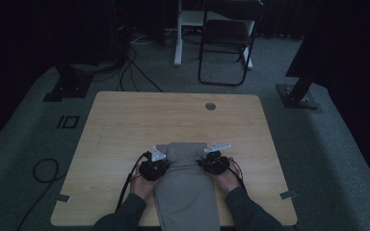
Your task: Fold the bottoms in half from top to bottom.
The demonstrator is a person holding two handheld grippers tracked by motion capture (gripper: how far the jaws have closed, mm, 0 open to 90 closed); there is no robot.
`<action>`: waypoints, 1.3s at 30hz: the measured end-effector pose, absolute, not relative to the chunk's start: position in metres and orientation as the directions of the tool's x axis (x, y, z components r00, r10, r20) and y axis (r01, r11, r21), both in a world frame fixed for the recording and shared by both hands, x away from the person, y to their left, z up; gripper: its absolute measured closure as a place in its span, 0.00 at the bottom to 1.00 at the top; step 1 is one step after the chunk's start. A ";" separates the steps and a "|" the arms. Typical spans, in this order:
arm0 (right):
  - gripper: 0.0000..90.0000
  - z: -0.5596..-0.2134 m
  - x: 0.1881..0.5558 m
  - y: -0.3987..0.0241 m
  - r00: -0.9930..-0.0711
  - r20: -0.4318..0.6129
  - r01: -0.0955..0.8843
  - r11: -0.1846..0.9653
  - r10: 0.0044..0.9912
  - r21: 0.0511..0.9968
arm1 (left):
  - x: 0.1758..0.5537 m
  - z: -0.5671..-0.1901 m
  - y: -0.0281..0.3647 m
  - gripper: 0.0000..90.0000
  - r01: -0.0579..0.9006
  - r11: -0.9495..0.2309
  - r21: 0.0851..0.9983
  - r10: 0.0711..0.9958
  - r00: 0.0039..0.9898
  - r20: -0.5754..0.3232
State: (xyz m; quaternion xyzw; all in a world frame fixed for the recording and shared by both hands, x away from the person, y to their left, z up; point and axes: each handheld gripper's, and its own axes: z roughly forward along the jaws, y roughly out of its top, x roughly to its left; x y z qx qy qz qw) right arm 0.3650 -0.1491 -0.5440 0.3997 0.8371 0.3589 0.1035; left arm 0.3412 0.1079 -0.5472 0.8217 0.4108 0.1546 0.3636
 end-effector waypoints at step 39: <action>0.95 -0.542 0.489 -0.135 -0.483 0.067 0.661 0.314 0.873 0.682 | 0.473 -0.543 0.087 0.94 0.602 -0.375 0.705 0.862 0.506 0.026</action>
